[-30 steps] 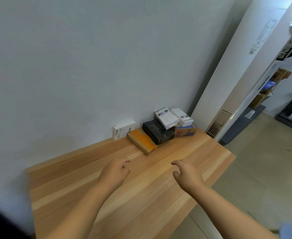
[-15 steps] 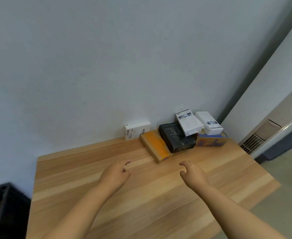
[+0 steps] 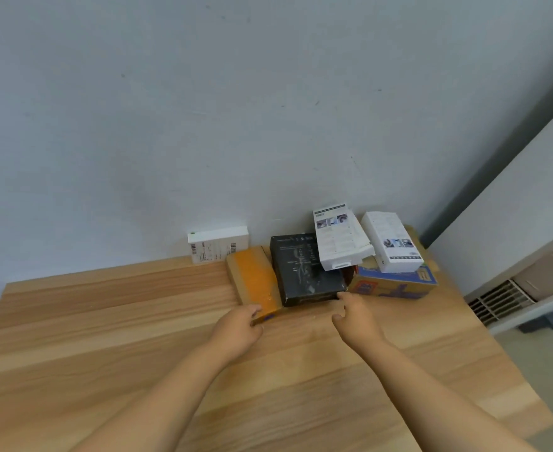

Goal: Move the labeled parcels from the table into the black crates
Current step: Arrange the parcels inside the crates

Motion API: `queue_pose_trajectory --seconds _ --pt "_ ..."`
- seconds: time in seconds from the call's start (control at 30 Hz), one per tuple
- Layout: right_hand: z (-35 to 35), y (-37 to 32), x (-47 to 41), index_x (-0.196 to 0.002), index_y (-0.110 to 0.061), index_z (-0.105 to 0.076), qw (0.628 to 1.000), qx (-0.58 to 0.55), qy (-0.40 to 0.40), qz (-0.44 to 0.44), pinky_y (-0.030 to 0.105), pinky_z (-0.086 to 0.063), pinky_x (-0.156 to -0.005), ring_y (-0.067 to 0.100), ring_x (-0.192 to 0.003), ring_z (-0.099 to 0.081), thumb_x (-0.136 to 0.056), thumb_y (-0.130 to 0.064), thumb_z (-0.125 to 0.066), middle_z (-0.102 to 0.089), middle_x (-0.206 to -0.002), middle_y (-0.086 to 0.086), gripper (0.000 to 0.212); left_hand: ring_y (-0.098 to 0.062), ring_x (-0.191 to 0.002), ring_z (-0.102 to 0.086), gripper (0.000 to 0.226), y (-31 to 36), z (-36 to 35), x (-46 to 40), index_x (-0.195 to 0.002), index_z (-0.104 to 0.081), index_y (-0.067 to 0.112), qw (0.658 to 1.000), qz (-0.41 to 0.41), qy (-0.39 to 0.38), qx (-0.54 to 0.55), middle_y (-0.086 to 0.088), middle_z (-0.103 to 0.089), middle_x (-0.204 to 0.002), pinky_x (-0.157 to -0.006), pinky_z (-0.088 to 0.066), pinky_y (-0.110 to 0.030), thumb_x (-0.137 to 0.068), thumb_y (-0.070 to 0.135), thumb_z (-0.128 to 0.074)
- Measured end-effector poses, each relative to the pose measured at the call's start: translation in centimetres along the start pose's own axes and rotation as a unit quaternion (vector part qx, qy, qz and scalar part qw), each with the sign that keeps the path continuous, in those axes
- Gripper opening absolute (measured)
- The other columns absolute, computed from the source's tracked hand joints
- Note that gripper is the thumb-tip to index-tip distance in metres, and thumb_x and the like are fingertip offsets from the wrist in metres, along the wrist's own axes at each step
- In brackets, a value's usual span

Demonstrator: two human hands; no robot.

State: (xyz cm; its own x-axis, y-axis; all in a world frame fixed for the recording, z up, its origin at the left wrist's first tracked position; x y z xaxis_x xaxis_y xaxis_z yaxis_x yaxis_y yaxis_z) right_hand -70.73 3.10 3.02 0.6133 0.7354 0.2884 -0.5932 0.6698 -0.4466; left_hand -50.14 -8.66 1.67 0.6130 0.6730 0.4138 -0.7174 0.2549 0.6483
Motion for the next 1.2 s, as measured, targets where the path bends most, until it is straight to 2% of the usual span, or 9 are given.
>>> queue_pose_trajectory --seconds 0.2,0.3,0.43,0.57,0.63,0.73,0.83,1.0,1.2 --pt "-0.3 1.8 -5.3 -0.121 -0.012 -0.049 0.996 -0.080 -0.020 -0.029 0.036 -0.043 -0.099 0.027 -0.117 -0.045 -0.084 -0.016 -0.063 -0.047 -0.127 0.009 0.040 -0.021 -0.133 -0.039 0.064 3.2 -3.5 -4.4 -0.149 -0.022 0.014 1.000 0.026 -0.012 -0.002 -0.006 -0.036 -0.149 -0.109 -0.032 -0.028 -0.094 0.023 -0.053" --pt "-1.2 2.2 -6.8 -0.115 -0.014 -0.049 0.980 -0.187 -0.043 -0.059 0.039 -0.045 -0.098 0.024 -0.114 -0.049 -0.080 -0.013 -0.066 -0.050 -0.123 0.005 0.039 -0.022 -0.137 -0.033 0.065 4.3 -4.1 -6.0 -0.151 -0.013 0.014 0.998 0.046 -0.013 0.039 -0.006 -0.029 -0.153 -0.109 -0.029 -0.029 -0.096 0.017 -0.049" --pt "-2.1 2.2 -7.5 -0.124 -0.013 -0.047 0.948 -0.296 -0.048 -0.108 0.029 -0.041 -0.086 0.019 -0.106 -0.050 -0.083 -0.009 -0.063 -0.048 -0.125 0.004 0.044 -0.026 -0.125 -0.048 0.069 3.7 -4.6 -7.5 -0.151 -0.006 0.018 0.985 0.112 -0.022 0.126 -0.006 -0.030 -0.152 -0.100 -0.042 -0.032 -0.097 0.014 -0.047" --pt "-2.9 1.6 -7.1 -0.125 -0.012 -0.046 0.941 -0.302 -0.067 -0.135 0.031 -0.042 -0.088 0.020 -0.107 -0.047 -0.086 -0.011 -0.061 -0.039 -0.125 0.003 0.041 -0.024 -0.130 -0.043 0.066 2.3 -3.9 -7.2 -0.151 -0.005 0.013 0.974 0.140 0.004 0.180 -0.008 -0.033 -0.151 -0.101 -0.037 -0.025 -0.098 0.012 -0.044" --pt "-3.5 1.2 -6.6 -0.120 -0.014 -0.049 0.934 -0.316 -0.082 -0.145 0.031 -0.045 -0.086 0.021 -0.105 -0.051 -0.087 -0.010 -0.061 -0.043 -0.123 0.005 0.036 -0.028 -0.124 -0.048 0.064 1.3 -3.3 -6.8 -0.152 -0.008 0.014 0.971 0.153 0.011 0.183 -0.008 -0.038 -0.148 -0.093 -0.043 -0.027 -0.098 0.015 -0.043" --pt "-4.7 -0.3 -5.5 -0.115 -0.020 -0.051 0.927 -0.323 -0.105 -0.156 0.032 -0.048 -0.082 0.023 -0.102 -0.056 -0.085 -0.014 -0.061 -0.048 -0.127 0.009 0.032 -0.038 -0.121 -0.049 0.052 -1.0 -2.5 -6.3 -0.147 -0.031 0.020 0.972 0.153 0.021 0.178 -0.014 -0.044 -0.142 -0.094 -0.047 -0.035 -0.097 0.021 -0.044" --pt "-6.1 -1.7 -4.4 -0.114 -0.021 -0.052 0.933 -0.304 -0.120 -0.152 0.036 -0.050 -0.090 0.024 -0.103 -0.056 -0.086 -0.017 -0.060 -0.048 -0.128 0.009 0.029 -0.029 -0.107 -0.055 0.040 -1.9 -0.7 -4.1 -0.137 -0.047 0.019 0.971 0.142 0.048 0.184 -0.013 -0.053 -0.129 -0.087 -0.046 -0.030 -0.097 0.019 -0.045" --pt "-7.9 -5.5 -1.4 -0.128 -0.018 -0.050 0.927 -0.311 -0.152 -0.148 0.037 -0.050 -0.096 0.022 -0.104 -0.056 -0.091 -0.012 -0.057 -0.047 -0.130 0.009 0.039 -0.016 -0.097 -0.050 0.037 -5.0 2.2 -0.6 -0.132 -0.048 0.012 0.953 0.163 0.100 0.233 -0.008 -0.054 -0.127 -0.077 -0.038 -0.024 -0.095 0.012 -0.051" --pt "-7.6 -10.5 1.8 -0.136 -0.015 -0.042 0.924 -0.330 -0.161 -0.110 0.029 -0.049 -0.084 0.020 -0.105 -0.054 -0.096 -0.006 -0.049 -0.053 -0.118 0.004 0.042 -0.024 -0.098 -0.058 0.020 -7.3 5.6 3.1 -0.111 -0.049 0.019 0.937 0.169 0.119 0.281 -0.005 -0.059 -0.111 -0.089 -0.048 -0.038 -0.094 0.009 -0.051"
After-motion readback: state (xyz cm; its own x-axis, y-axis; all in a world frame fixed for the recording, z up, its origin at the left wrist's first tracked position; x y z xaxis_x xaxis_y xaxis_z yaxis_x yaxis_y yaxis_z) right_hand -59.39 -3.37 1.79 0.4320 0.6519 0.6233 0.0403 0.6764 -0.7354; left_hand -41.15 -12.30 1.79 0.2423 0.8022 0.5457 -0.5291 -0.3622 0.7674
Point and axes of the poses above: each hand's wrist, its own x-axis away from the middle knuckle, its own z-axis out of the back of the hand, y = z × x, the point moved 4 cm from there along -x, towards the middle knuckle
